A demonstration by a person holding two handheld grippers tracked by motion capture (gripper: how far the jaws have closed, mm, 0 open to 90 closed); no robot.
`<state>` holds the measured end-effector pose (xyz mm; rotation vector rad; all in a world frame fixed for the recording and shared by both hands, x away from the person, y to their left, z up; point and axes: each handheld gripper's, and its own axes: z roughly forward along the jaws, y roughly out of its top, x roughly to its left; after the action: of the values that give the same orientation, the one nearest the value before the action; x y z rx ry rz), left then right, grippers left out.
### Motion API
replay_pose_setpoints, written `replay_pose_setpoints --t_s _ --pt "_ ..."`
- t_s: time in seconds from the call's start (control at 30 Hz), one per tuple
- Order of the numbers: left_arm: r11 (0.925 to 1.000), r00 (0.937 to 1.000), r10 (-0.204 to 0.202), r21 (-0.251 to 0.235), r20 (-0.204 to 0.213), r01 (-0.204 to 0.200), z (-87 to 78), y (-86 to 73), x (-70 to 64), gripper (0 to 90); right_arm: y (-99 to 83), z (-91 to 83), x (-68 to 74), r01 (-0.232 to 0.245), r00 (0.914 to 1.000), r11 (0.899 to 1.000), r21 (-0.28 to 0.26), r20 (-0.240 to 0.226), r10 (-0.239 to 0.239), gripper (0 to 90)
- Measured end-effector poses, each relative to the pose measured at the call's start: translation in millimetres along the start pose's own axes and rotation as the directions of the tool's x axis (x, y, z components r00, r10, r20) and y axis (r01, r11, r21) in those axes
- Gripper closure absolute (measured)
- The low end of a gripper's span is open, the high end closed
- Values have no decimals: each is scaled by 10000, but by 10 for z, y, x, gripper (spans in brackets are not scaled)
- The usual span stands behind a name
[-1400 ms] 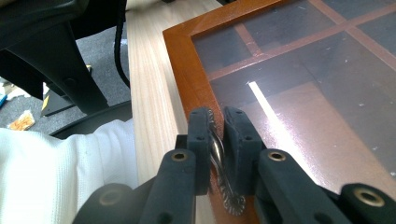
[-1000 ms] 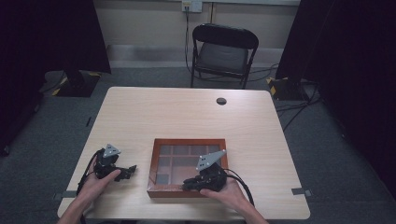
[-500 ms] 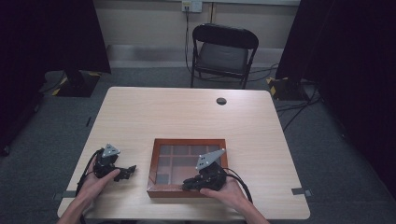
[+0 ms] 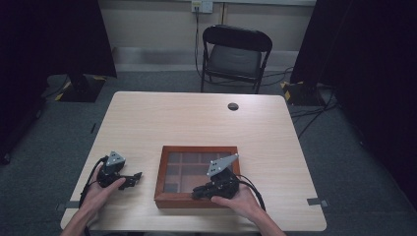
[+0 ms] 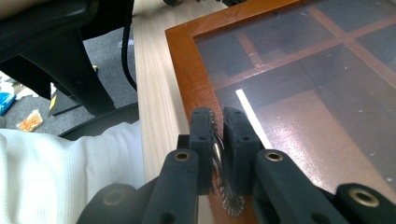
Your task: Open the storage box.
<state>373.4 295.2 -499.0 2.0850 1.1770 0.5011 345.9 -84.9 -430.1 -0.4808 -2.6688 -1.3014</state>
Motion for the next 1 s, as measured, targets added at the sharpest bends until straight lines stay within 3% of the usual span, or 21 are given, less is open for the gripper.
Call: replay_pose_setpoints --t_s 0.2,0.33,0.57,0.8,1.0 --pt "9999 9999 118 42 109 -118 -15 8 -13 158 22 -15 -3 -60 10000 10000 65 -30 61 835" --pt "9990 9989 399 -213 252 -393 -37 20 -37 159 31 -22 -17 -83 9999 9999 77 -142 84 836" --pt "9985 9984 393 -407 404 -376 -73 37 -70 159 55 -47 -23 -149 9997 9999 54 -210 150 836" --pt "9941 9976 -8 -1078 694 83 -132 92 -95 158 90 -70 -35 -335 9990 9994 41 -279 336 836" --pt "9906 9958 284 -1355 868 -165 -170 126 -140 157 144 -124 -49 -330 9986 9994 -94 -413 326 836"
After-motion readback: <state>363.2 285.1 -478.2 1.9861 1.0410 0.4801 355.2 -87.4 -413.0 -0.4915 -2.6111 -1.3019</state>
